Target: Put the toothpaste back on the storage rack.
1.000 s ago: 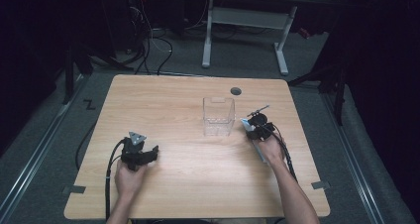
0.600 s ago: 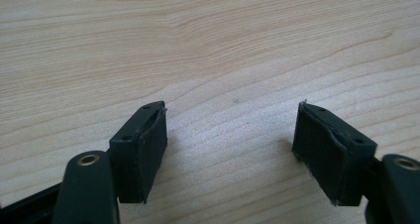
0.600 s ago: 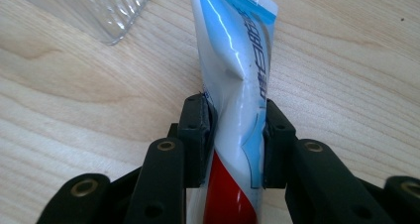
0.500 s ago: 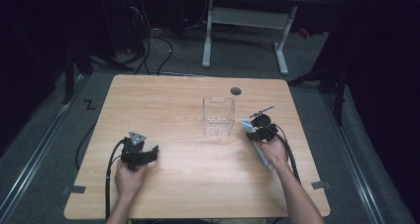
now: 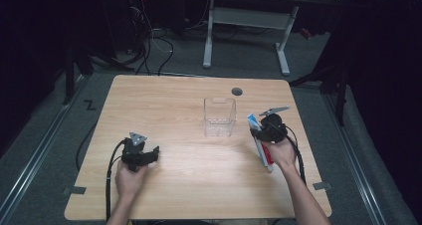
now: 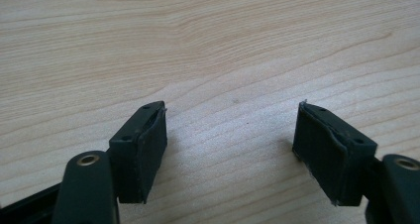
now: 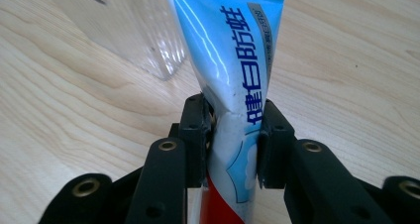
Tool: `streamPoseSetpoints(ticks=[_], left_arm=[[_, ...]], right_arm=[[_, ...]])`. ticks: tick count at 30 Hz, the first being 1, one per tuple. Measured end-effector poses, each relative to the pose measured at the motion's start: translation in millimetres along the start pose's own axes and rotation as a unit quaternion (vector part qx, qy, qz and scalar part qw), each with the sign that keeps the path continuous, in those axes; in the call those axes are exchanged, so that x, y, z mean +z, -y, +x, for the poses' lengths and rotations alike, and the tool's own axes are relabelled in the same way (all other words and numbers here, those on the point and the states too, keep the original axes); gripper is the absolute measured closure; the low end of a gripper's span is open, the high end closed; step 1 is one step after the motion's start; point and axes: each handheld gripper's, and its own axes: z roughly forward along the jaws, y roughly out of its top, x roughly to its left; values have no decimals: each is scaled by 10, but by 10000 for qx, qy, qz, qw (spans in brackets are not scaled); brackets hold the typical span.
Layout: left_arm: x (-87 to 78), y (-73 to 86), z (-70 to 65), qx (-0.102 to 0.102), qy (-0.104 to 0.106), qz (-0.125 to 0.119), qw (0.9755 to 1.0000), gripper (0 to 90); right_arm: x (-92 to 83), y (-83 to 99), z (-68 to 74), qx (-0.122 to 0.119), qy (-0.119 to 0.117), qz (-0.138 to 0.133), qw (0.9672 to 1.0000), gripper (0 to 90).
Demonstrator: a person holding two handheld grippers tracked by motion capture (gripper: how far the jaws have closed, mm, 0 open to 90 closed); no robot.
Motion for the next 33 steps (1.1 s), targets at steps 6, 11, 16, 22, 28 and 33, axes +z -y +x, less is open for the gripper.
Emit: streamPoseSetpoints(ticks=[6, 11, 16, 22, 28, 33], left_arm=[[0, 0, -1, 0, -1, 0, 10000, 295], [-1, -1, 0, 1, 3, 7, 10000, 295], [0, 0, -1, 0, -1, 1, 10000, 295], [1, 0, -1, 0, -1, -1, 10000, 295], [0, 0, -1, 0, -1, 0, 10000, 295], [-1, -1, 0, 1, 4, 7, 10000, 295]], right_arm=[[-118, 14, 30, -52, -105, -173, 9998, 707], [-193, 29, 48, -74, -167, -321, 9993, 713], [-251, 35, 52, -89, -272, -424, 9987, 714], [-291, 40, 60, -69, -352, -524, 9980, 715], [-347, 30, 90, -54, -426, -648, 9970, 717], [-391, 5, 111, -67, -468, -727, 9962, 717]])
